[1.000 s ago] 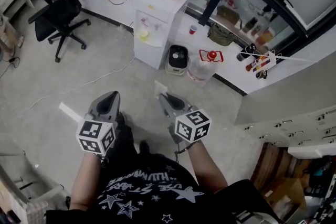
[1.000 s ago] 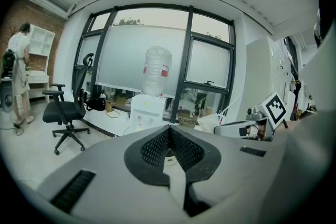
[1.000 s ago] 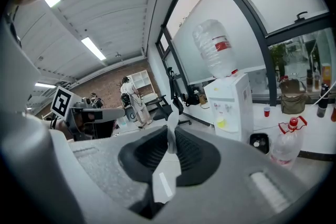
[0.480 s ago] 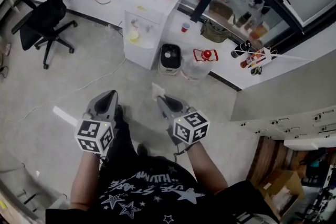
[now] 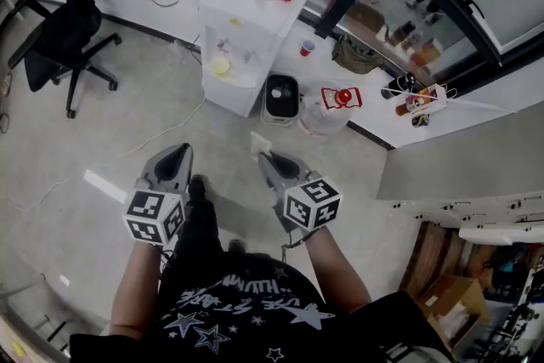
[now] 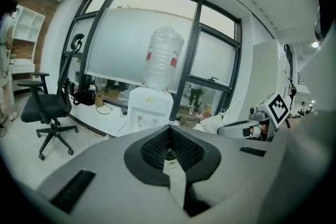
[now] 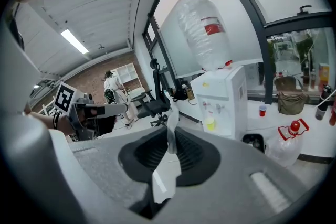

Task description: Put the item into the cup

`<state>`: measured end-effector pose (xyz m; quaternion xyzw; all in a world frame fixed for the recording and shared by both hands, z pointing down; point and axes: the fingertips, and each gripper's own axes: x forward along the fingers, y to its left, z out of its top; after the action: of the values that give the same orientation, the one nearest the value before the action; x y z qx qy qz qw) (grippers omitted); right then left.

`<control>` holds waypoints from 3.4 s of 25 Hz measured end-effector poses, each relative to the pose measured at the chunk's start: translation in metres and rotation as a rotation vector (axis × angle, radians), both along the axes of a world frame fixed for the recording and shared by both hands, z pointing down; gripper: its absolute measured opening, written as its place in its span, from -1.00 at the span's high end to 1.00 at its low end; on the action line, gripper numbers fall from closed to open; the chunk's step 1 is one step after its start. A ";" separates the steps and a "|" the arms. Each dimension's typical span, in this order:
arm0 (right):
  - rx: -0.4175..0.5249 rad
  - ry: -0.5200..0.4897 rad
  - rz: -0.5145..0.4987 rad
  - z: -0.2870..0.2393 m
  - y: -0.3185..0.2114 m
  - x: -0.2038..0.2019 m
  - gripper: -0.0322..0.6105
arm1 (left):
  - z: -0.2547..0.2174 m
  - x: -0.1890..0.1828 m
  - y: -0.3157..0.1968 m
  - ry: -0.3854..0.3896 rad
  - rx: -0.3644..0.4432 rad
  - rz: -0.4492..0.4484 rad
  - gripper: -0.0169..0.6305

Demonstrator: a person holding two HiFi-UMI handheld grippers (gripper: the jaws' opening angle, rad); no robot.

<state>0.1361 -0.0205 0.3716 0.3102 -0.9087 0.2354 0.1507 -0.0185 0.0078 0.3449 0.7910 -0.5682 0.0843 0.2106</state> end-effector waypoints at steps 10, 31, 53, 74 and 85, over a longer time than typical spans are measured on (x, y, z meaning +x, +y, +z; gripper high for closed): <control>-0.030 0.027 0.007 0.018 -0.073 -0.062 0.79 | 0.021 -0.050 -0.065 0.017 -0.061 0.018 0.93; -0.090 0.107 0.126 0.118 -0.209 -0.185 0.79 | 0.106 -0.160 -0.191 0.058 -0.137 0.082 0.93; -0.173 0.162 0.210 0.254 -0.306 -0.175 0.79 | 0.242 -0.156 -0.265 0.056 -0.230 0.095 0.93; -0.299 0.090 0.268 0.322 -0.369 -0.183 0.79 | 0.298 -0.137 -0.308 0.009 -0.251 0.029 0.93; -0.341 0.087 0.303 0.343 -0.389 -0.189 0.79 | 0.328 -0.143 -0.323 0.002 -0.287 0.032 0.93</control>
<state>-0.0525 -0.4092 0.7143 0.4227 -0.7915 0.3920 0.2028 -0.1610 -0.3148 0.6729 0.7619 -0.5374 0.1674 0.3206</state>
